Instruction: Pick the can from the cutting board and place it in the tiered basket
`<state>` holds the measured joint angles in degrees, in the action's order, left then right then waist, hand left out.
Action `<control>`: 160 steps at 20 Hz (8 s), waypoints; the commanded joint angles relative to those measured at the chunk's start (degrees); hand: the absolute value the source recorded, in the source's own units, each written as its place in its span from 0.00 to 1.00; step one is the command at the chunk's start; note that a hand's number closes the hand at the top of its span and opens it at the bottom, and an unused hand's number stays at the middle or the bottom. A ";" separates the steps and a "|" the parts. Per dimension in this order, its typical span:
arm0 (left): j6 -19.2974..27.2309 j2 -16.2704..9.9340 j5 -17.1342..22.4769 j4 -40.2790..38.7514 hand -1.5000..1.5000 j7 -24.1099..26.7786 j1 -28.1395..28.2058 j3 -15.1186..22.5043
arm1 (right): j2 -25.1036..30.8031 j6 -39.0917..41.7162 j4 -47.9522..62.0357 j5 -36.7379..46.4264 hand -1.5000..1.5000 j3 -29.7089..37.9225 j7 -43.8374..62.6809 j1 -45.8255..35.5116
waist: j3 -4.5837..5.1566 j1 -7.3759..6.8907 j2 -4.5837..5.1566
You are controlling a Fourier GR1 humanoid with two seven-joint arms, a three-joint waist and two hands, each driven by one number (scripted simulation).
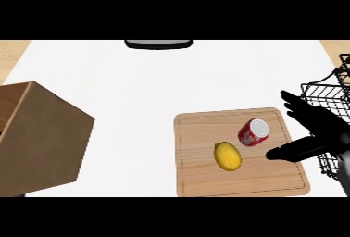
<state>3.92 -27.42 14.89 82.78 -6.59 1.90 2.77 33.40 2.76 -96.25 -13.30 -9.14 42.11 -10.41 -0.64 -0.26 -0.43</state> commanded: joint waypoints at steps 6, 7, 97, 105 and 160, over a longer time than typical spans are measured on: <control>-1.13 1.49 -1.44 -3.89 0.50 2.50 4.13 -1.88 | 3.58 4.94 -0.76 -0.12 0.00 1.46 9.06 1.43 | 0.67 0.29 0.35; -1.92 1.08 -1.25 -4.32 0.50 1.46 3.29 -2.16 | 3.21 5.48 1.60 -0.60 0.00 2.19 10.11 -1.50 | 0.67 0.03 0.44; -7.15 6.71 -9.68 -3.06 0.50 -1.94 1.84 -11.19 | -19.44 15.49 -56.13 88.53 1.00 -32.21 26.10 6.89 | 0.79 1.41 0.13; -7.77 7.43 -9.87 -2.49 0.50 -2.87 1.75 -10.48 | -22.53 18.00 -46.36 78.16 1.00 -9.02 15.31 -5.64 | 0.67 -0.13 0.58; -8.92 8.13 -11.32 -6.76 0.50 -0.22 -1.35 -12.67 | 13.31 21.80 35.01 70.67 0.00 22.42 -32.52 -28.96 | 0.67 -0.24 0.67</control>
<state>-4.27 -18.97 3.72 82.07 -8.89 1.15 -8.33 47.39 24.64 -65.80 57.60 11.40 8.04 -37.69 -0.59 -0.54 -0.24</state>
